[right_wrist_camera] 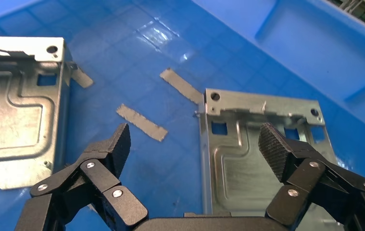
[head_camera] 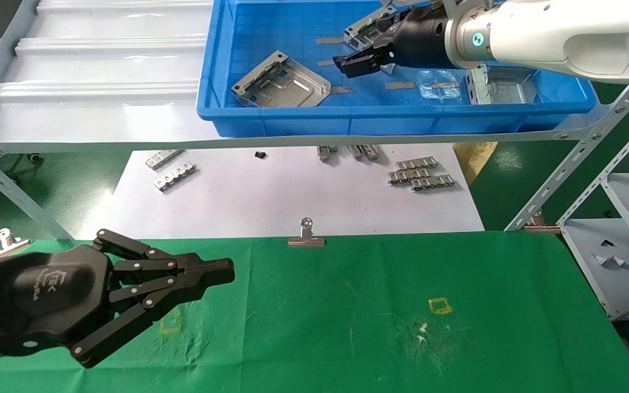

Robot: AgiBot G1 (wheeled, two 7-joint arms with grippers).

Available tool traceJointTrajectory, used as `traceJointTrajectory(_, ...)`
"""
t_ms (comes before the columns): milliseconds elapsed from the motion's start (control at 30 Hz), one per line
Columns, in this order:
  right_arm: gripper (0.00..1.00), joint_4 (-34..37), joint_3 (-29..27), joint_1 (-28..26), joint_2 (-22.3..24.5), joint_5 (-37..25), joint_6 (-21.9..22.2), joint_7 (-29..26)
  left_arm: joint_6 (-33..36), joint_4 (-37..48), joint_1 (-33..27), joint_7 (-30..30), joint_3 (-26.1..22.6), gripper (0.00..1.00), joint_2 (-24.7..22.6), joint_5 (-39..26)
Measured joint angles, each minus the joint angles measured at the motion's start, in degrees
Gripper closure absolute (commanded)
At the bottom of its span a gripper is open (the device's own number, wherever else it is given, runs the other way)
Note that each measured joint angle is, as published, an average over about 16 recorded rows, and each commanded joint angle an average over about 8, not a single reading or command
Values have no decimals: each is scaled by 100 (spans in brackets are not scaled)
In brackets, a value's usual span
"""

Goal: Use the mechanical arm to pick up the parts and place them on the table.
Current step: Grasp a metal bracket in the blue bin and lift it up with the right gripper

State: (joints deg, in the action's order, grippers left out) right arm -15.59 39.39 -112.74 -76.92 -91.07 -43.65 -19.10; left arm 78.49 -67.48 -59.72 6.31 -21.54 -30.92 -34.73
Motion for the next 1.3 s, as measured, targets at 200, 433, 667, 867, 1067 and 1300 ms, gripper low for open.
traceJointTrajectory(200,100,265,0,-7,-74,175,200,17,0,0,0,0,0,100,0,0)
traceJointTrajectory(433,100,332,50,63,-93,376,392,-15,0,0,0,0,0,100,0,0)
traceJointTrajectory(667,100,266,213,112,-101,467,455,10,0,0,0,0,0,100,0,0)
traceJointTrajectory(867,100,174,371,164,-104,545,530,21,0,0,0,0,0,100,0,0)
traceJointTrajectory(1067,100,100,545,209,-102,609,613,22,0,0,0,0,0,100,0,0)
traceJointTrajectory(1300,100,31,711,227,-90,719,690,43,0,0,0,0,0,100,0,0)
